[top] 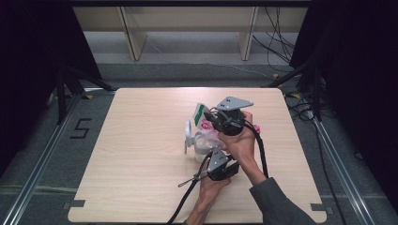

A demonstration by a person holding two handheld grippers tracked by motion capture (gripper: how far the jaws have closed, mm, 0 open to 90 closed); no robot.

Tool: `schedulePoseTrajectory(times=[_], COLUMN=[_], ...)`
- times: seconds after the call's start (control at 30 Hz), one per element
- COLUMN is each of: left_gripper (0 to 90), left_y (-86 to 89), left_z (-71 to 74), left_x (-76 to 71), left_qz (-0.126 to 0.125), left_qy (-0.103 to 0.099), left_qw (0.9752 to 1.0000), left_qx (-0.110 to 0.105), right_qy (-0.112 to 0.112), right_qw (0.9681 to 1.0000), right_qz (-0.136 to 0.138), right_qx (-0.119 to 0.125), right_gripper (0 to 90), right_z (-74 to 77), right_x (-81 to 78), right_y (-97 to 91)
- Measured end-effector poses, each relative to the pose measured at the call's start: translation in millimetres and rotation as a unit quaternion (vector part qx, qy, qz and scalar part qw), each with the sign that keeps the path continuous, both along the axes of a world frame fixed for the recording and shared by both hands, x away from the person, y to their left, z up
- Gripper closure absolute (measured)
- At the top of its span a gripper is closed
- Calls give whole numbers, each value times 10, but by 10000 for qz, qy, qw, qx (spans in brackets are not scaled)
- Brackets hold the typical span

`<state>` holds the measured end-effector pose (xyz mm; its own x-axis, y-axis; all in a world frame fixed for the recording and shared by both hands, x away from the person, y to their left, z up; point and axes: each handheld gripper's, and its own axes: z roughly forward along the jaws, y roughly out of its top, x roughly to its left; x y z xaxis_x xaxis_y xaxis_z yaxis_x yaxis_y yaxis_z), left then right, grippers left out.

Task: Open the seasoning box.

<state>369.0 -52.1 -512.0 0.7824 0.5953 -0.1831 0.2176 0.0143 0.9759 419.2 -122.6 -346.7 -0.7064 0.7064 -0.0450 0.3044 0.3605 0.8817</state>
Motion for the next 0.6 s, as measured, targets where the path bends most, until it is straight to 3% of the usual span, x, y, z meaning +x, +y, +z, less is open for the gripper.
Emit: schedulePoseTrajectory(times=[0.3, 0.4, 0.43, 0.5, 0.57, 0.6], left_gripper=[755, 755, 755, 755, 754, 755], left_y=[-2, -4, -2, 0, -24, -18], left_z=[1, 6, 9, 12, 7, 9], left_x=[-5, -11, -10, -10, -20, -18], left_qz=[-1, -22, -25, -13, -37, -52], left_qy=[-13, -9, -1, -19, 13, 22], left_qw=[10000, 10000, 10000, 10000, 9998, 9999], left_qx=[-33, 21, 7, -6, -199, -155], right_qy=[-75, -134, -107, -45, -145, -184], right_qw=[10000, 9998, 9998, 10000, 9999, 9998], right_qz=[4, 68, 130, -3, -7, 38], right_qx=[20, -144, -86, -40, -34, -117], right_gripper=[900, 900, 900, 900, 900, 900], right_z=[-8, -12, -23, -13, -23, -30], right_x=[15, 20, 31, 15, 27, 32], right_y=[6, 8, 20, 14, 19, 29])
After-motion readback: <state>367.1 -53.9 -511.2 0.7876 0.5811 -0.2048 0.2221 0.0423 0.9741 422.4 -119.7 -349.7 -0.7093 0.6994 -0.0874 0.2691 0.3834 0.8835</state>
